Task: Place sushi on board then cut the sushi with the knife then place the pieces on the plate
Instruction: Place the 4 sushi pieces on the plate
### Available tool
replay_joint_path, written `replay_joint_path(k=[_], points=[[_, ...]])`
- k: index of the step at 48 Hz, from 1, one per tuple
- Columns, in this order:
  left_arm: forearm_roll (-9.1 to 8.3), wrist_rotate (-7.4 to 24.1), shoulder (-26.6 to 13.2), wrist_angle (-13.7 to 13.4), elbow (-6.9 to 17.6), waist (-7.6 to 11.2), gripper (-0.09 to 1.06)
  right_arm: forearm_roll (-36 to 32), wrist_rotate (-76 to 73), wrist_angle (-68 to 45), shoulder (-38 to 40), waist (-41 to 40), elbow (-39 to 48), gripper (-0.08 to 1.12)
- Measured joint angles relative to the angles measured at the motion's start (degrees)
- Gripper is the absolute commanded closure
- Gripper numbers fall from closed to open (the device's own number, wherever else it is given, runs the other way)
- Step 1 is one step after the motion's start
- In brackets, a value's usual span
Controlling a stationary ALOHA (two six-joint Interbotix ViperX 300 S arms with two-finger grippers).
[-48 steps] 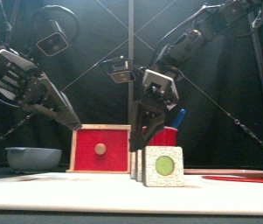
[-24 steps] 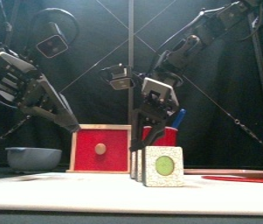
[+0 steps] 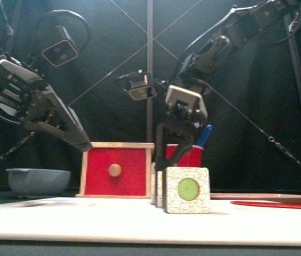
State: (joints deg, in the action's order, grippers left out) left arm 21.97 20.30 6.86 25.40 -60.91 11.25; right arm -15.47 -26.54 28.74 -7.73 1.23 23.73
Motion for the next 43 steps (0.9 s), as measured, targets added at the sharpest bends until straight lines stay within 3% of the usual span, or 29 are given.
replay_joint_path(k=[18,43], points=[[0.0,0.0,0.1,-0.1,0.0,-0.62,0.34,0.1,-0.3,9.8,11.0,-1.2,6.0,0.5],[0.0,0.1,0.0,-0.1,0.0,-1.32,0.34,0.5,-0.3,10.1,19.5,-10.4,15.2,0.5]])
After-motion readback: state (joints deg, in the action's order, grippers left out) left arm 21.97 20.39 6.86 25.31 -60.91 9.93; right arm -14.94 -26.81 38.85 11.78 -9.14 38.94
